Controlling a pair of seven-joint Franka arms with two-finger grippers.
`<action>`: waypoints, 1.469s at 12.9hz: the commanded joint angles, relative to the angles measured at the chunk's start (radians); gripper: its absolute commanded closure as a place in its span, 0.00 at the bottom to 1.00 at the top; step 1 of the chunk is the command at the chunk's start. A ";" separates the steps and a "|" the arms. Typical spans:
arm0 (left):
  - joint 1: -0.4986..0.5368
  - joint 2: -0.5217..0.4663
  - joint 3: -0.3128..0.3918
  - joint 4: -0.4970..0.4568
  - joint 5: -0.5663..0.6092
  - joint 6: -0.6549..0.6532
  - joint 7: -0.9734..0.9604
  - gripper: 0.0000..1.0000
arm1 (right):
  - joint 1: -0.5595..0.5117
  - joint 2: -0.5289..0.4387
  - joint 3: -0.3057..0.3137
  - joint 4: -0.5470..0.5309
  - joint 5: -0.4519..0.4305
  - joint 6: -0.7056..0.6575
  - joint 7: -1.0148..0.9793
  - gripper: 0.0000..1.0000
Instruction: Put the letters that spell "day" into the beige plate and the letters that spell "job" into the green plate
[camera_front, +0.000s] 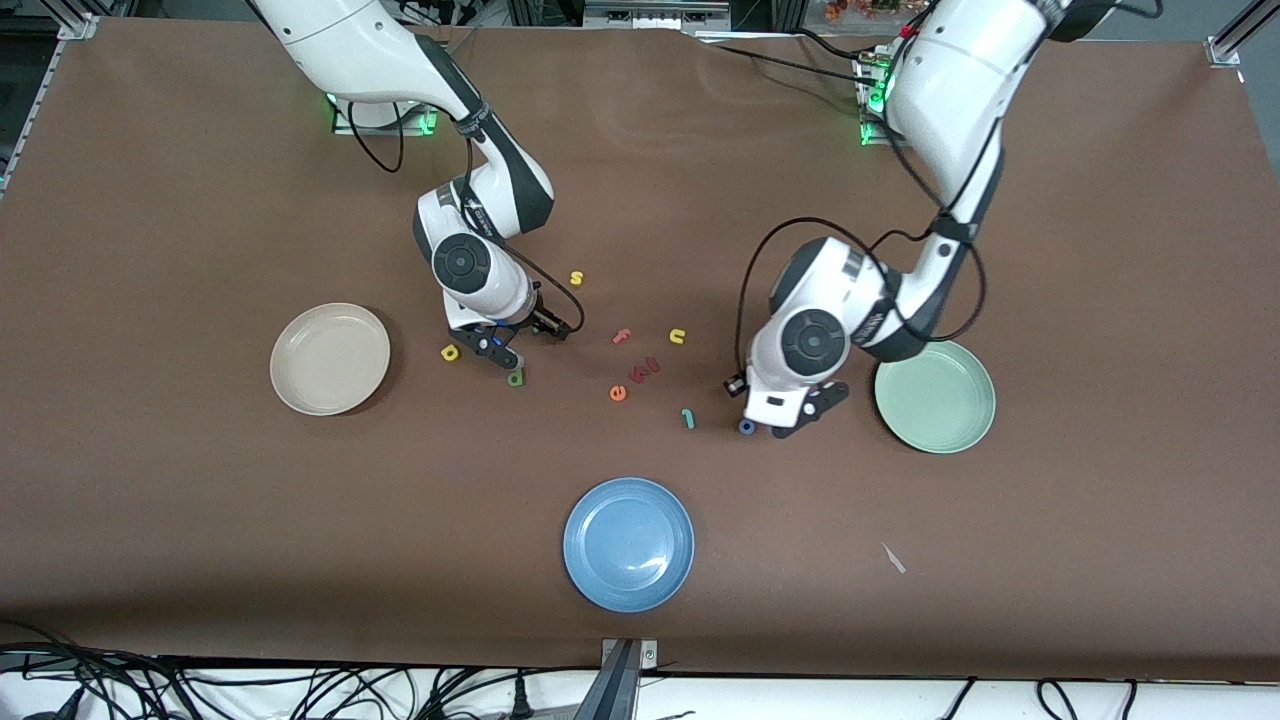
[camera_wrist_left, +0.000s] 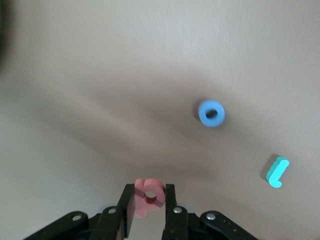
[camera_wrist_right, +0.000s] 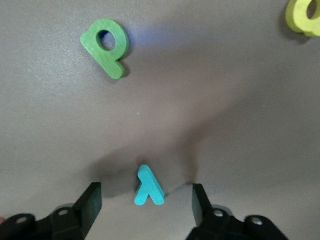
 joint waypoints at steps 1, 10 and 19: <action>0.093 -0.088 -0.005 -0.024 0.022 -0.108 0.161 1.00 | 0.004 -0.002 0.004 -0.024 0.019 0.026 -0.022 0.31; 0.406 -0.051 -0.005 -0.053 0.123 -0.216 0.586 0.97 | 0.002 -0.005 0.008 -0.028 0.017 0.028 -0.062 0.56; 0.421 0.038 -0.005 -0.096 0.126 -0.178 0.583 0.97 | 0.002 -0.003 0.008 -0.030 0.019 0.046 -0.068 0.72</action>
